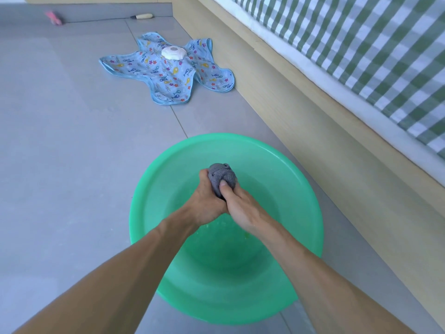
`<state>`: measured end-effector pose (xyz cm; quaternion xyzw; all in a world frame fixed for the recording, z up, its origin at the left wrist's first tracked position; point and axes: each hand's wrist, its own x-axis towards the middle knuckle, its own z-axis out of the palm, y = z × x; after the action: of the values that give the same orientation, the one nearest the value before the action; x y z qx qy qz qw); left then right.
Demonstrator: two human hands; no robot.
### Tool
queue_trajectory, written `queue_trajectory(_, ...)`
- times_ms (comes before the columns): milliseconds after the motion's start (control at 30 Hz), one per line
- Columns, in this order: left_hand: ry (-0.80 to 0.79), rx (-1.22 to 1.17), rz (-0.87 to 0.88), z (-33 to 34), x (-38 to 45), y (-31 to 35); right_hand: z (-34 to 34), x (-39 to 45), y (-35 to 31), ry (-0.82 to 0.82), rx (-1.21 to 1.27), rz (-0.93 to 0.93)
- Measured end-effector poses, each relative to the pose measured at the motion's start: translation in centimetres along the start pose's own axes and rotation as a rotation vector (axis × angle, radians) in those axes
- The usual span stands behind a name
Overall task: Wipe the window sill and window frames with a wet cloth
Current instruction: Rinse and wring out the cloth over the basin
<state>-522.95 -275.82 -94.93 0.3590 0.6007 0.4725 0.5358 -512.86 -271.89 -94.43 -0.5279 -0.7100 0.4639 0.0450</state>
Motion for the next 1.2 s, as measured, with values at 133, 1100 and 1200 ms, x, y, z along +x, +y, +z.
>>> queue_trajectory(133, -0.162, 0.234, -0.06, -1.9, 0.5, 1.7, -1.6, -2.1, 0.0, -0.037, -0.035, -0.058)
queue_trajectory(1100, -0.249, 0.651, -0.396, -3.0, 0.6, 1.3, -1.2, -2.0, 1.6, 0.246, -0.881, -0.574)
queue_trajectory(1200, -0.547, 0.431, -0.427, -2.2, -0.3, 2.7, -1.0, -1.5, 1.9, 0.359, -0.949, -0.726)
